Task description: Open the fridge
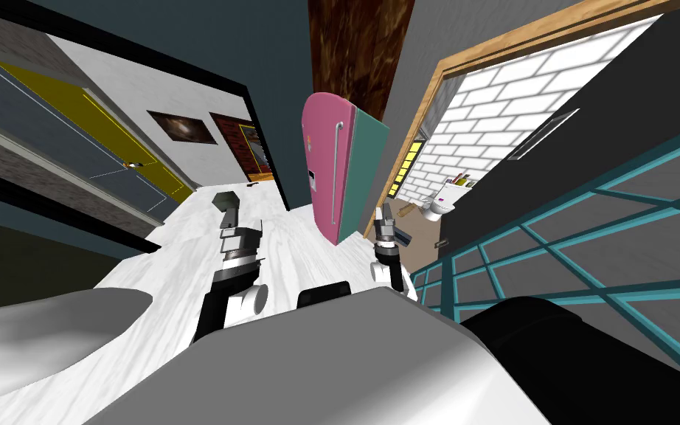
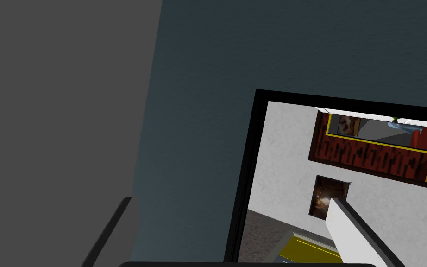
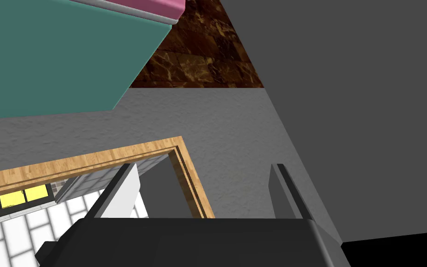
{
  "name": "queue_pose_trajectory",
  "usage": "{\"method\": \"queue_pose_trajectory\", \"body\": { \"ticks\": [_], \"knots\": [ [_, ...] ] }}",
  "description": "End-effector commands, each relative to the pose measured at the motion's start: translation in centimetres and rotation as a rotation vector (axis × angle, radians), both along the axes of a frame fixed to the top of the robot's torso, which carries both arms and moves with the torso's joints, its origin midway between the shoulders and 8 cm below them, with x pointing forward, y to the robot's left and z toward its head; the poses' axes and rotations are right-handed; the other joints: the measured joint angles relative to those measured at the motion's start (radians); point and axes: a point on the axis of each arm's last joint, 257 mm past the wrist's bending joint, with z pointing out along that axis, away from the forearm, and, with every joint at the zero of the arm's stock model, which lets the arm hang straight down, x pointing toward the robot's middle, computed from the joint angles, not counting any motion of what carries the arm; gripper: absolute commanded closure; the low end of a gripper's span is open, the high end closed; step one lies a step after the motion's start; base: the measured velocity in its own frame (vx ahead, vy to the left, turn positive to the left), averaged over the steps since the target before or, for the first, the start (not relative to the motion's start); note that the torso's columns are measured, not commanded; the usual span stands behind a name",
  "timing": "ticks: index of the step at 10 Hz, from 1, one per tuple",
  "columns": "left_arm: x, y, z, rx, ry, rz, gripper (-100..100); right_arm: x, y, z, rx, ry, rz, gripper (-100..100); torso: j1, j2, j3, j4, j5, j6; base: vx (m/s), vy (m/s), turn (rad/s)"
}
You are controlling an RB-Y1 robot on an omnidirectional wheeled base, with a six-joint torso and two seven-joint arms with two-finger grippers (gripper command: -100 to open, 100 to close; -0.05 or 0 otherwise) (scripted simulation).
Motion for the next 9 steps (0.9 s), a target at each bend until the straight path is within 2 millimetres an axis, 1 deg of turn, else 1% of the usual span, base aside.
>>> {"method": "queue_pose_trajectory", "body": {
  "ticks": [1,3,9],
  "knots": [
    [0.0,0.0,0.0,0.0,0.0,0.0,0,0.0,0.0,0.0,0.0,0.0,0.0,0,0.0,0.04,-0.082,0.041,0.0,0.0,0.0,0.0,0.0],
    [0.0,0.0,0.01,0.0,0.0,0.0,0,0.0,0.0,0.01,0.0,0.0,0.0,0,0.0,0.175,-0.351,0.176,0.0,0.0,0.0,0.0,0.0],
    [-0.01,0.0,0.02,0.0,0.0,0.0,0,-0.01,0.0,0.02,0.0,0.0,0.0,0,0.0,0.618,-1.234,0.617,0.0,0.0,0.0,0.0,0.0]
  ]
}}
